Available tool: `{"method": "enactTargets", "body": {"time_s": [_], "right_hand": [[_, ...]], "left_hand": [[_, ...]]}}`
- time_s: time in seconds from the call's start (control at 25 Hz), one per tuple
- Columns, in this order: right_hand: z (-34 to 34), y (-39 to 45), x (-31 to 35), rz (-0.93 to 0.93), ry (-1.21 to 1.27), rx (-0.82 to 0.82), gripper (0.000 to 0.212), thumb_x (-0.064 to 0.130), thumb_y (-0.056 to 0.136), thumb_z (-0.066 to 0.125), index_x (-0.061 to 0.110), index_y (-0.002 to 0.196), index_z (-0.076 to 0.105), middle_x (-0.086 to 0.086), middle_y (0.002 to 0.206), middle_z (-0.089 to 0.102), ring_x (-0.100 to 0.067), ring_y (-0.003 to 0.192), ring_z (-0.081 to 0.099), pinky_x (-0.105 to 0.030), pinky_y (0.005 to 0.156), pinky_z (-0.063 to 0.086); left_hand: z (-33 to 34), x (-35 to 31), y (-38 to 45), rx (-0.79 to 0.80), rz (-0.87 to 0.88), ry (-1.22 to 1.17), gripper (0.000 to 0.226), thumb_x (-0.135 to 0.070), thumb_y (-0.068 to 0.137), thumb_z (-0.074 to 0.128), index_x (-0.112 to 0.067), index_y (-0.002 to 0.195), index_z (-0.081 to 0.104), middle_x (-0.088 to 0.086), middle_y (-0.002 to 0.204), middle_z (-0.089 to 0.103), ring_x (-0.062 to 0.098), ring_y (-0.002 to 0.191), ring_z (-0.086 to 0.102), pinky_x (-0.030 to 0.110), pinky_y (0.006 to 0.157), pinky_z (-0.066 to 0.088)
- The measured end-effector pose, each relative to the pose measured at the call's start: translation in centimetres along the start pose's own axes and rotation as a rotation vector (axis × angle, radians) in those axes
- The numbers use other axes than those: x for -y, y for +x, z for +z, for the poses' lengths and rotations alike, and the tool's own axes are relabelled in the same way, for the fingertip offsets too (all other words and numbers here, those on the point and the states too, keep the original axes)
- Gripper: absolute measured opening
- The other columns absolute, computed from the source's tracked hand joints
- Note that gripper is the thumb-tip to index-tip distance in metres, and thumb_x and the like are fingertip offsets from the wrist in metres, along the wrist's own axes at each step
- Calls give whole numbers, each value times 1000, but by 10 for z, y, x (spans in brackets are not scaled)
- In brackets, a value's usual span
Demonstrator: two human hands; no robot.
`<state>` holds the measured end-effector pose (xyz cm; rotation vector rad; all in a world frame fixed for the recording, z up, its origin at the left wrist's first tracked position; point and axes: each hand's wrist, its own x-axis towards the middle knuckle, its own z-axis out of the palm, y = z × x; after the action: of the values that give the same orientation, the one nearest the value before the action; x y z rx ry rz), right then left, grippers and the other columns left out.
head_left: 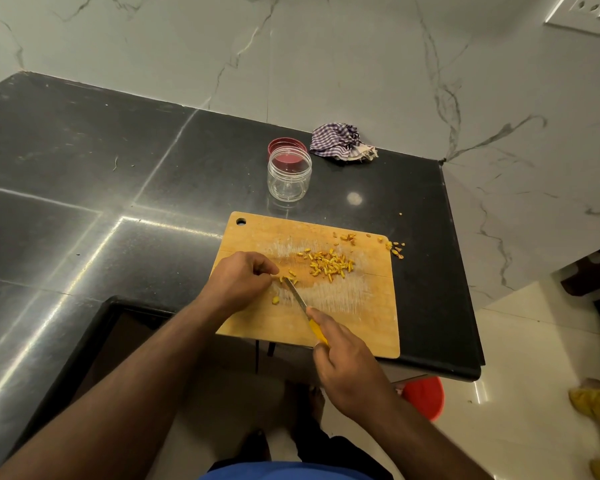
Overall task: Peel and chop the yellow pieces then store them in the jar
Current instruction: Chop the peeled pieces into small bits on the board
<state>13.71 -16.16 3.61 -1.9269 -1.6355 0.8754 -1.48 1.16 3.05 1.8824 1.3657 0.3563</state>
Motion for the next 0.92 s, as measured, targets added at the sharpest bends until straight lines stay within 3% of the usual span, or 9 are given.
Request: {"method": "enactTargets", "body": {"time_s": [0.16, 0.28, 0.4, 0.52, 0.64, 0.84, 0.92], "right_hand": [[-8, 3, -10, 54, -15, -43, 52, 20, 102, 42, 29, 152, 32, 6, 150, 42, -5, 131, 41, -23, 109, 36], [-19, 5, -15, 79, -14, -131, 52, 19, 101, 43, 29, 151, 32, 5, 148, 43, 0, 125, 40, -17, 105, 34], [-11, 5, -9, 16, -8, -18, 52, 20, 102, 43, 31, 152, 32, 8, 148, 42, 2, 127, 39, -14, 106, 33], [-6, 9, -10, 6, -20, -5, 52, 19, 101, 43, 29, 151, 33, 8, 150, 41, 5, 128, 36, -1, 100, 23], [-17, 12, -17, 69, -28, -116, 52, 16, 101, 44, 27, 151, 35, 3, 148, 44, -7, 130, 42, -9, 98, 29], [-8, 6, -12, -21, -29, 30, 51, 20, 101, 43, 32, 150, 34, 9, 149, 43, -1, 131, 40, -15, 107, 33], [-10, 9, -16, 29, -23, -50, 51, 20, 101, 43, 30, 151, 34, 6, 149, 43, -5, 131, 41, -16, 107, 32]], "left_hand": [[-3, 3, -7, -12, -10, 26, 18, -18, 94, 61, -23, 106, 73, -10, 102, 66, 4, 90, 57, 12, 64, 40], [-4, 3, -12, 50, 4, 40, 13, -23, 92, 67, -24, 104, 73, -13, 94, 64, 4, 85, 57, 13, 63, 40], [-2, 0, -15, 109, 29, 81, 10, -24, 91, 68, -25, 100, 73, -12, 88, 67, 6, 83, 61, 19, 64, 46], [-3, -1, -17, 144, 46, 111, 7, -23, 90, 70, -27, 95, 73, -13, 86, 69, 4, 81, 63, 18, 65, 48], [-6, 1, -19, 169, 56, 105, 7, -22, 87, 73, -26, 92, 75, -13, 84, 69, 4, 80, 64, 16, 65, 48], [-5, -1, -20, 154, 69, 129, 6, -19, 86, 74, -25, 88, 73, -15, 81, 66, 3, 78, 62, 13, 60, 42], [-5, -1, -19, 140, 67, 134, 5, -21, 87, 72, -26, 88, 73, -15, 80, 66, 4, 77, 61, 14, 58, 39]]}}
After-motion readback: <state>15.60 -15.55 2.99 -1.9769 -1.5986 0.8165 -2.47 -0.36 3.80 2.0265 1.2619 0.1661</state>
